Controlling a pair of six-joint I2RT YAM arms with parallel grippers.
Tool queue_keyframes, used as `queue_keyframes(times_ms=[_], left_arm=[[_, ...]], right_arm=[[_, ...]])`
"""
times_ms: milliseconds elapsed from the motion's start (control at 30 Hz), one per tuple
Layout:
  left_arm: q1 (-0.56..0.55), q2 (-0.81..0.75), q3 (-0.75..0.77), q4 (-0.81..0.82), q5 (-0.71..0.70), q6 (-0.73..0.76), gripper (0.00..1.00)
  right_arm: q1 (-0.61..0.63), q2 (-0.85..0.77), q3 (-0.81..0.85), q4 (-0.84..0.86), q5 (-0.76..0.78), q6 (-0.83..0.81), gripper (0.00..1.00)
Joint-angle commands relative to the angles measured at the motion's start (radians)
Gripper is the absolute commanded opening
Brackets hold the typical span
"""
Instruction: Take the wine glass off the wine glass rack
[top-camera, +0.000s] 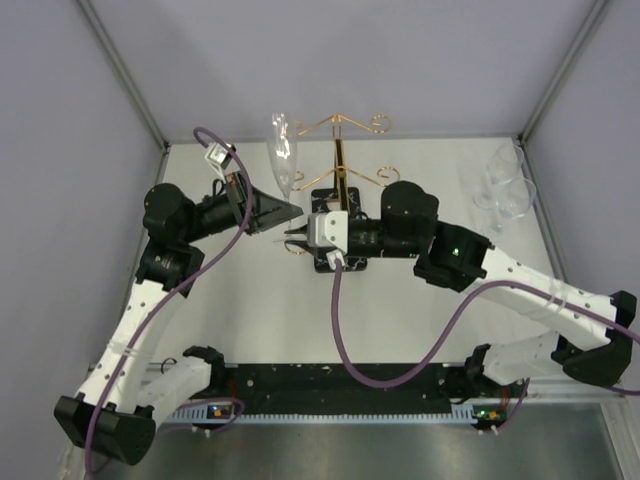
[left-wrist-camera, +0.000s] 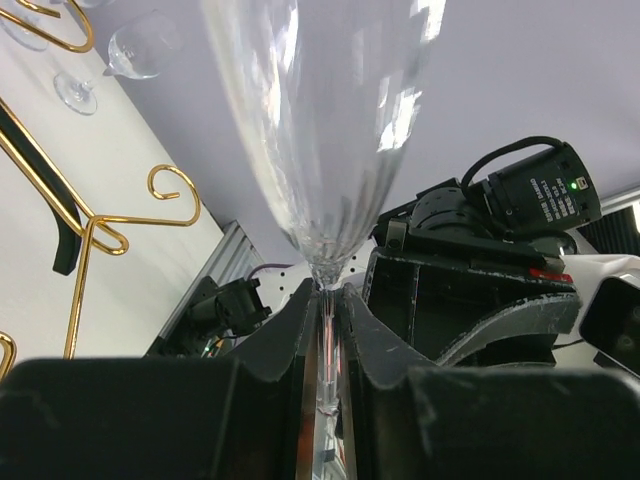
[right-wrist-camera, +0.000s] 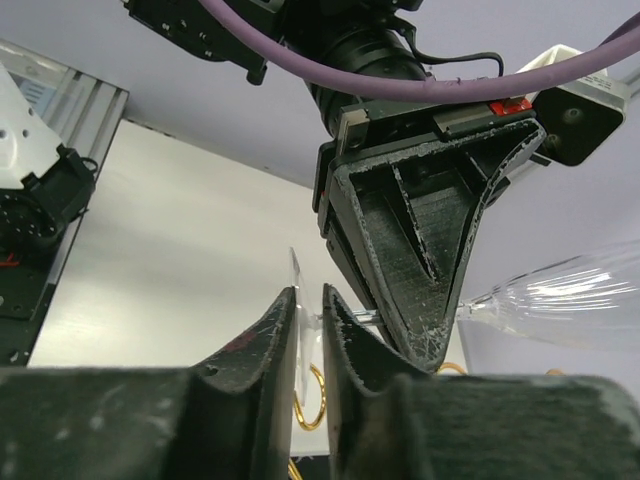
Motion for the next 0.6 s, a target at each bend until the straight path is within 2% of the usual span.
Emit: queue_keyframes(times_ms=[0, 67, 167, 333, 567], left_arm=[[-0.009, -0.002, 0.048, 0.029, -0.001, 0.050, 0.00], [-0.012, 0.000, 0.056, 0.018, -0.005, 0.069, 0.00], [-0.018, 0.003, 0.068, -0.013, -0.011, 0.112, 0.00], [-0.022, 0.000, 0.070, -0.030, 0.018, 0.150, 0.00], [-0.038, -0.043, 0.082, -0.155, 0.133, 0.303, 0.00]], right_arm=[[0.016, -0.085, -0.025, 0.040, 0.006, 0.040, 0.24], [0.015, -0.115, -0.049, 0.042, 0.001, 0.063, 0.39], [0.015, -0.173, -0.089, 0.043, 0.010, 0.100, 0.51], [0.017, -0.261, -0.054, -0.006, 0.117, 0.201, 0.57], [0.016, -0.214, 0.161, -0.228, 0.246, 0.298, 0.55]])
